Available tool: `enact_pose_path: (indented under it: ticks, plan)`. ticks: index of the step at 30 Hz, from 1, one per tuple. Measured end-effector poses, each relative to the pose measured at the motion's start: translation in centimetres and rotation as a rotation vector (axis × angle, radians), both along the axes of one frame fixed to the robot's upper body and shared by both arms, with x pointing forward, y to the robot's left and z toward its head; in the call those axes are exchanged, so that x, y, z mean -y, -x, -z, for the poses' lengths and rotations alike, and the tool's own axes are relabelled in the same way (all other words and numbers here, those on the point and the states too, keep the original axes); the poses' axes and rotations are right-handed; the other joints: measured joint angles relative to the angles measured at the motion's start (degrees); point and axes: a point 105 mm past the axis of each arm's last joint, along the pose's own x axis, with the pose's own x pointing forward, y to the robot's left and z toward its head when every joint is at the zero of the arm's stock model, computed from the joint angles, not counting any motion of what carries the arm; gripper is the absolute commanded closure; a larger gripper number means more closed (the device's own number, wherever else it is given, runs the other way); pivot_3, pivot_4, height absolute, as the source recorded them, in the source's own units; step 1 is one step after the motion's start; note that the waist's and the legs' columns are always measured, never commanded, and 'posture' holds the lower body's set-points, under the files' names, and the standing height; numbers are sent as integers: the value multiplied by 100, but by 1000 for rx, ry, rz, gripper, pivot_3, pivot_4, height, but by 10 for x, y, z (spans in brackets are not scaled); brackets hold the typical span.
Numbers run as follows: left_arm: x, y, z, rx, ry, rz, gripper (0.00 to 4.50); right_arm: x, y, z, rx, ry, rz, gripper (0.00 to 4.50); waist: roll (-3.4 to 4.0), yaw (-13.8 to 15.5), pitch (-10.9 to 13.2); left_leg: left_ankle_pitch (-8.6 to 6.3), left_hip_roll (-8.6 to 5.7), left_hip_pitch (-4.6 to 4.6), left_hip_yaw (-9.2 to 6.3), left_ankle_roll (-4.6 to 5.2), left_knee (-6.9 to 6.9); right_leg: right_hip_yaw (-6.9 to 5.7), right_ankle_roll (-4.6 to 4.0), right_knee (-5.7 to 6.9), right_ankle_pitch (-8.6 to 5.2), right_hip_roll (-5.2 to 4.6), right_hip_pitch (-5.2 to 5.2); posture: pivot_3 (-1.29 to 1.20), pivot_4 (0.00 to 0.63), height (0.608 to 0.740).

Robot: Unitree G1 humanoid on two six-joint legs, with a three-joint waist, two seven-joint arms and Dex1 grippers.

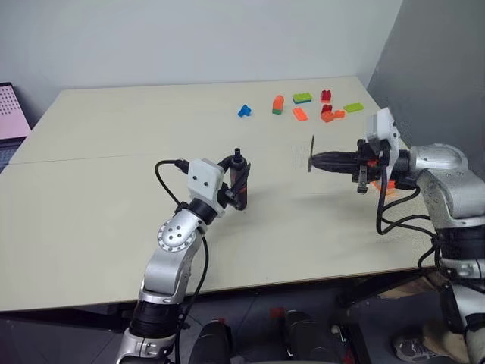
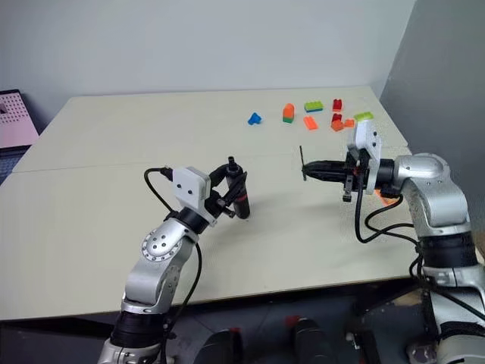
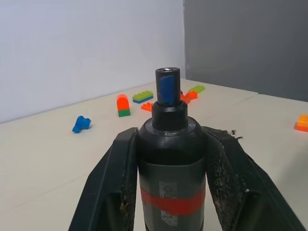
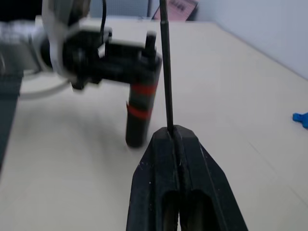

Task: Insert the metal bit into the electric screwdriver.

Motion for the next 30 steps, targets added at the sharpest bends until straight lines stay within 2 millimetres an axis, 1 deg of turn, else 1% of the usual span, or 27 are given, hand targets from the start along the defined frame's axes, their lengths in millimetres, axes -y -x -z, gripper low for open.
enact_pose_path:
  ticks: [3,5,7,10,14,16,30]
  plan:
    - [3,1,-2,8,-23,34,2864,-12,7,-15,-6,-104,18,4500,-1,7,1,0,0,-20,-3,0,0,-5,1,-14,0,0,-8,0,150,740]
    - [6,0,-5,14,-27,47,2864,-17,8,-21,-16,-154,31,4500,-1,18,1,0,0,-55,-4,0,1,-6,3,-17,2,0,-37,0,150,740]
    - [9,-1,-8,20,-24,59,2864,-19,9,-22,-31,-168,40,4500,-1,44,0,1,-2,-95,-1,1,1,-4,38,-15,23,0,-83,0,150,740]
    - [14,-3,-10,18,-16,73,2864,-22,7,-23,-46,-186,55,4500,-1,97,1,0,-2,-121,-2,2,-2,-6,41,-14,23,0,-108,0,150,740]
    - [27,-1,-11,14,4,111,2864,-29,8,-29,-40,-209,25,4500,-1,167,1,0,-2,-133,-3,2,-1,-8,44,-21,22,0,-113,0,150,740]
    - [30,0,-10,10,5,122,2864,-32,9,-31,-31,-204,11,4500,-1,184,1,-1,-3,-138,-3,2,0,-10,45,-26,22,-2,-115,0,150,740]
    - [30,0,-10,8,4,119,2864,-35,10,-33,-39,-213,-16,4500,-1,217,1,0,-3,-138,-7,3,2,-13,46,-23,22,-1,-115,0,150,740]
